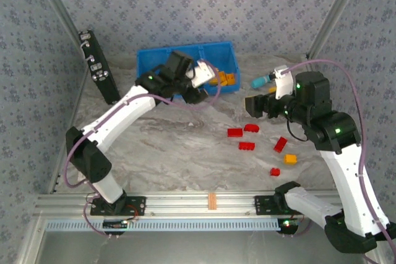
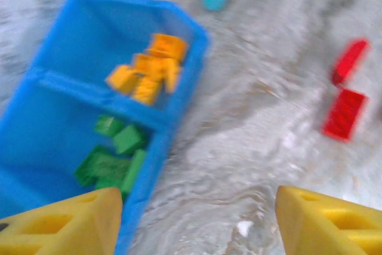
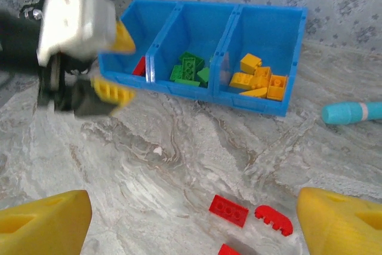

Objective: Sort the legos into containers by color
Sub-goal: Pick up the lego from the center of the table.

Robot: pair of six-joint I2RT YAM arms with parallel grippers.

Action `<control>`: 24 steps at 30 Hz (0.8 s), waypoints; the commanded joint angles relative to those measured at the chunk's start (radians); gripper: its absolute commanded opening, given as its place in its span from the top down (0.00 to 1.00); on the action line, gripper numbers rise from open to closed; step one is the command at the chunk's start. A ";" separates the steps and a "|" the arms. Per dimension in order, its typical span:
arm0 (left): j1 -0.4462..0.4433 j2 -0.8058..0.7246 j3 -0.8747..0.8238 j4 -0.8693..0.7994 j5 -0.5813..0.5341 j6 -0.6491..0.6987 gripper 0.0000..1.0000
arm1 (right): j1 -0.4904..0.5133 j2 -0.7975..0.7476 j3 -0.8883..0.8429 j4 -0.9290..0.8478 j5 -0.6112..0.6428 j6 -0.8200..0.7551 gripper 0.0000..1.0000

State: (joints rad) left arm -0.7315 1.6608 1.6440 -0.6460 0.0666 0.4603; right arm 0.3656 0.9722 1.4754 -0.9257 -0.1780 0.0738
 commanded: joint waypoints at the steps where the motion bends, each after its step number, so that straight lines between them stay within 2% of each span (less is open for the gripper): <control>1: -0.034 0.028 -0.077 0.042 0.133 0.125 0.35 | -0.006 -0.033 0.049 -0.025 0.033 0.006 0.09; 4: -0.064 0.057 -0.117 0.105 0.211 0.118 0.36 | -0.006 -0.050 0.062 -0.027 0.038 0.012 0.09; 10: -0.141 0.162 -0.120 0.136 0.259 0.152 0.35 | -0.007 -0.094 0.062 -0.049 0.045 0.017 0.08; 24: -0.223 0.364 -0.105 0.302 0.234 0.063 0.36 | -0.009 -0.144 0.040 -0.075 0.049 0.009 0.08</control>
State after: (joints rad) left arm -0.9390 1.9957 1.5139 -0.4034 0.2878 0.5510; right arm 0.3637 0.8330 1.5070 -0.9737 -0.1444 0.0818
